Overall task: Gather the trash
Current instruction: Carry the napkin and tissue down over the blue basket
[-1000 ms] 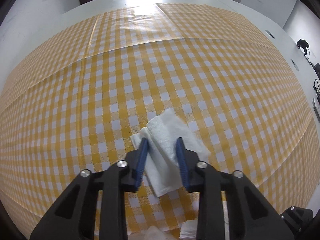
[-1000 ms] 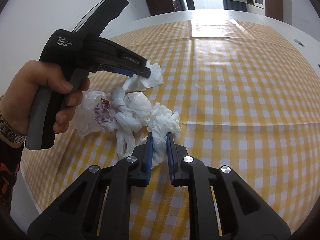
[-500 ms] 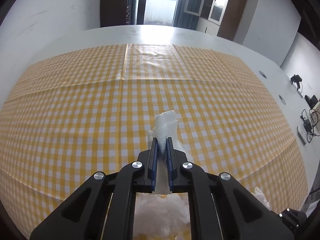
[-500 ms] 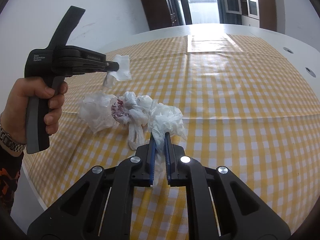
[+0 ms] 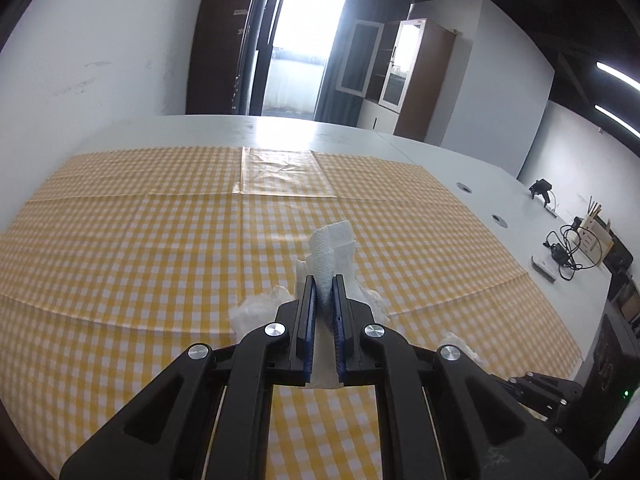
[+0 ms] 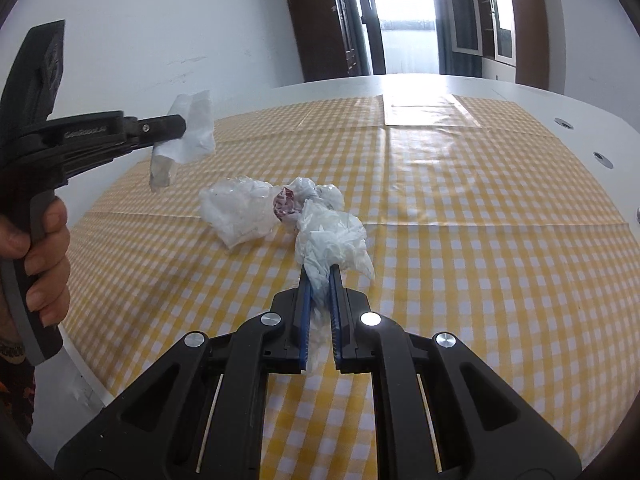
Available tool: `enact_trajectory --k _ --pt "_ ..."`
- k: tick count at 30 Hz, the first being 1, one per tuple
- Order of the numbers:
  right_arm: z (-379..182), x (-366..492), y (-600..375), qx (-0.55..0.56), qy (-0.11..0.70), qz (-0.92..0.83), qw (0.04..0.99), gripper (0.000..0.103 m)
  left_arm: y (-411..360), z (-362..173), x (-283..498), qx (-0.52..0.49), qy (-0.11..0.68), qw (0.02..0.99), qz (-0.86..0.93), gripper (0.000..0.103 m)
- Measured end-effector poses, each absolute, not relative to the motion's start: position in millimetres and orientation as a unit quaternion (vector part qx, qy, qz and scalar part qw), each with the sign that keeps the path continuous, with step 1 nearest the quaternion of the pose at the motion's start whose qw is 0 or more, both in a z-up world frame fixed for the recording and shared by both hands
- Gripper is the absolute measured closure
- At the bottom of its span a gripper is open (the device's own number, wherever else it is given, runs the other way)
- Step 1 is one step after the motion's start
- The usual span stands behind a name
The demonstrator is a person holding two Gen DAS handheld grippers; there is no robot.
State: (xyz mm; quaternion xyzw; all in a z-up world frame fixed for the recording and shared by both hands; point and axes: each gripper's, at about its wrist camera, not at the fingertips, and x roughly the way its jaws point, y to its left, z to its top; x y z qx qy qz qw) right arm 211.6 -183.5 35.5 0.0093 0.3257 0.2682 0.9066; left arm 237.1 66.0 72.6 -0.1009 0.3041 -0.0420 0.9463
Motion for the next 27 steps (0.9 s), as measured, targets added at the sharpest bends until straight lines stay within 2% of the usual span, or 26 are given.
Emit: enact_trajectory --k 7,16,27 --pt "34.8 183.4 -187.8 0.028 0.303 0.277 0.911 0.095 55.2 59.8 176.4 -0.099 0.278 0.953 -0.068 0.096" --pt "36.7 119.8 -192.9 -0.006 0.253 0.276 0.927 0.095 30.6 29.7 112.0 -0.078 0.268 0.957 -0.081 0.096" --pt "21.4 68.2 -213.1 -0.003 0.266 0.291 0.919 0.095 26.8 19.5 45.3 -0.070 0.255 0.960 -0.089 0.096"
